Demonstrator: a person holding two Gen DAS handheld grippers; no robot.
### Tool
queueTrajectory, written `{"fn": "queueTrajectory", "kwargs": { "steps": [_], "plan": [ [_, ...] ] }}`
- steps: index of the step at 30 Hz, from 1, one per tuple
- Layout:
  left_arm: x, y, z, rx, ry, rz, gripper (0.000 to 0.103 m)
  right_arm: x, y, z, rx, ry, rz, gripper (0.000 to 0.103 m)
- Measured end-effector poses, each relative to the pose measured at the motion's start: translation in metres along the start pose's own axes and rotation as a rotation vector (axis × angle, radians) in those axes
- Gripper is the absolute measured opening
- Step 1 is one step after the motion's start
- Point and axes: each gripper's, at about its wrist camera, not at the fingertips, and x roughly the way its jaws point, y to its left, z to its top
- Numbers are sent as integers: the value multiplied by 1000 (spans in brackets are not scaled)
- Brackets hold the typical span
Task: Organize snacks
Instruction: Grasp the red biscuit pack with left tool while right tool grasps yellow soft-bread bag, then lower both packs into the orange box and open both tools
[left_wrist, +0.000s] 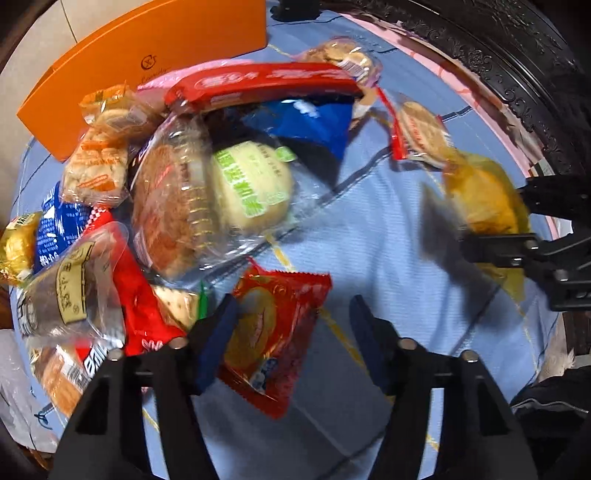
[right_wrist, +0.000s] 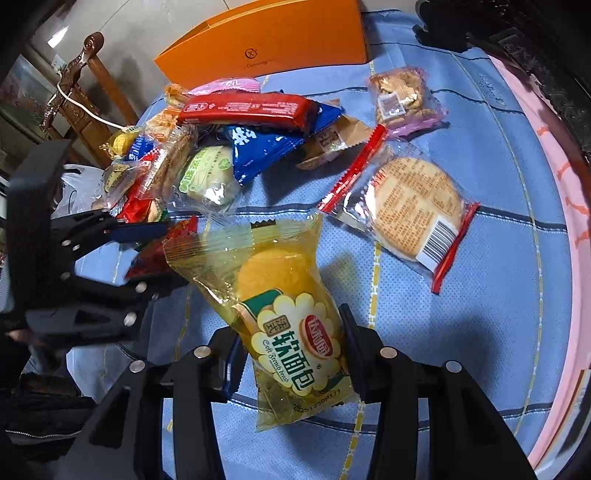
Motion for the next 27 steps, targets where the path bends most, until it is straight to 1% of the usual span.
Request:
{"fn": "queueTrajectory", "kwargs": {
  "steps": [1, 2, 4, 7, 8, 9, 10, 13, 16, 20, 23, 26, 27],
  "plan": [
    [0, 6, 0, -4, -4, 2, 42, 0, 1, 1, -5, -1, 1, 46],
    [-1, 10, 0, -17, -2, -25, 41, 2, 5, 4, -10, -2, 2, 46],
    [-3, 15, -2, -30, 0, -46, 39, 3, 8, 8, -16, -3, 8, 46],
    [-5, 18, -7, -43, 1, -51, 38, 5, 13, 12, -25, -1, 16, 46],
    [-11, 23, -9, -74, -2, -70, 33, 3, 14, 14, -30, -3, 23, 46],
    [-20, 25, -8, -102, -20, -99, 28, 1, 16, 15, -36, -7, 30, 46],
    [-26, 26, -9, -111, -32, -113, 27, -1, 18, 17, -41, -10, 36, 46],
    [-58, 26, -9, -131, -105, -156, 26, -12, 22, 23, -57, -34, 55, 46],
    [-74, 33, -10, -168, -139, -185, 26, -21, 27, 31, -72, -56, 71, 46],
    [-86, 45, -13, -207, -154, -178, 26, -29, 35, 40, -94, -77, 85, 46],
    [-98, 49, -9, -203, -170, -161, 26, -35, 43, 48, -116, -91, 97, 46],
    [-109, 51, 6, -188, -191, -147, 26, -44, 52, 66, -142, -123, 96, 46],
    [-111, 54, 13, -188, -196, -127, 26, -47, 54, 73, -154, -136, 92, 46]
  ]
}}
